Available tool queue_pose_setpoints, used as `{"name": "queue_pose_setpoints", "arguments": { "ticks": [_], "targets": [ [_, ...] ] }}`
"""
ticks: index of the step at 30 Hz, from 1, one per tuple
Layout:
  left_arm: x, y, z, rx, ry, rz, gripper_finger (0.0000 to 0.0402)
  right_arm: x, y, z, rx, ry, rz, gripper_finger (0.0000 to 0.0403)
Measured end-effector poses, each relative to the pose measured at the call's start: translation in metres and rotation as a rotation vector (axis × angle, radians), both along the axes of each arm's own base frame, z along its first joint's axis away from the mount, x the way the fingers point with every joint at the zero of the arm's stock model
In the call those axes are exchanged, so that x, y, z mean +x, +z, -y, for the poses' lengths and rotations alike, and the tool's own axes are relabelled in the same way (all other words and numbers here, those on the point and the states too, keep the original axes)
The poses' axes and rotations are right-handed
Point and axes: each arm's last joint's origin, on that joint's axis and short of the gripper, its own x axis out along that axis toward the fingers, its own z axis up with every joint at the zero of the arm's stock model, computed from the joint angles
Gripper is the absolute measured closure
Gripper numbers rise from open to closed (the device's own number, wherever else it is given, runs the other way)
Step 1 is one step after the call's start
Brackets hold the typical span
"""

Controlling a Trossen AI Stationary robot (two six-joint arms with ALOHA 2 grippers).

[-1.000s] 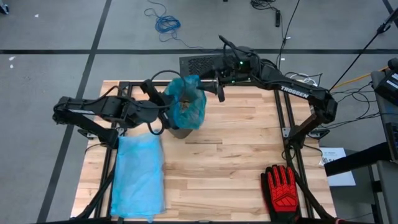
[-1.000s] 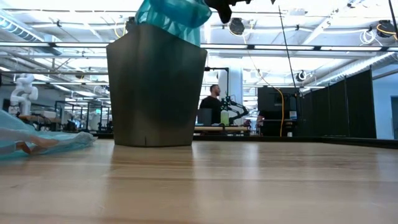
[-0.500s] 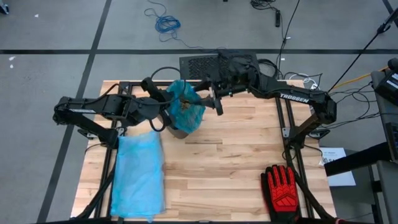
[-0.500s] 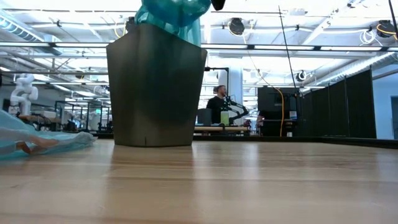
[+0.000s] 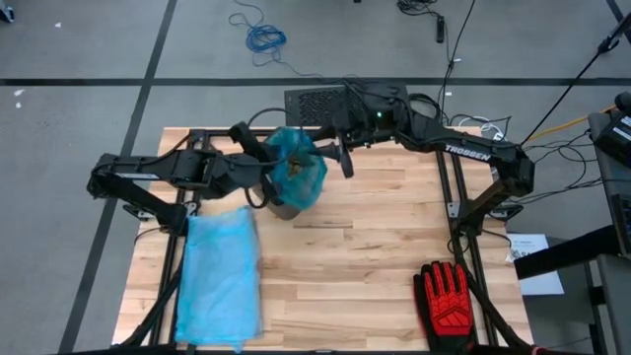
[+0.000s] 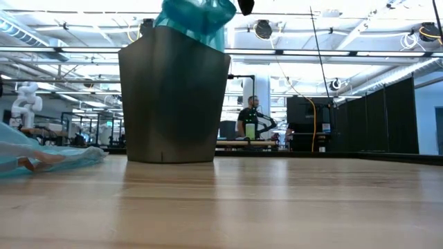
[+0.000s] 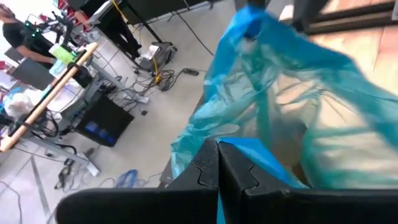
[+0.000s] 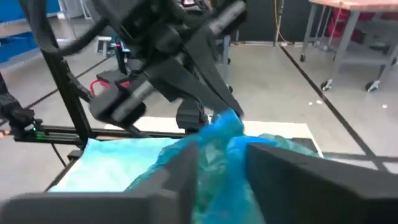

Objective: Place trash/remove bag and relplace
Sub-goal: Remove the blue trash bag from the black trash bin

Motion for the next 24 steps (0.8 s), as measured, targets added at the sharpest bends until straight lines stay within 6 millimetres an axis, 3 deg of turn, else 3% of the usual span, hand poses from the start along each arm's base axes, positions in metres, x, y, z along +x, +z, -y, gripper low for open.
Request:
{"name": "queue_pose_setpoints", "arguments": {
  "ticks": [3,5,16,24],
  "targets": [
    [0.009,-0.004,-0.004,0.0,-0.025,-0.024,0.0396,0.001,0.0,-0.003,-0.025,0.013,0.006,0.0373],
    [0.015,-0.005,-0.005,0.003,-0.037,-0.014,0.0385,0.002,0.0,-0.006,-0.043,0.022,0.009,0.0391],
    [0.021,0.012,-0.002,0.054,-0.134,0.098,0.0326,0.003,0.001,-0.01,-0.034,0.033,0.014,0.0402],
    [0.021,0.012,-0.002,0.054,-0.132,0.1,0.0315,0.003,0.0,-0.009,0.116,0.004,-0.02,0.036]
  ]
}}
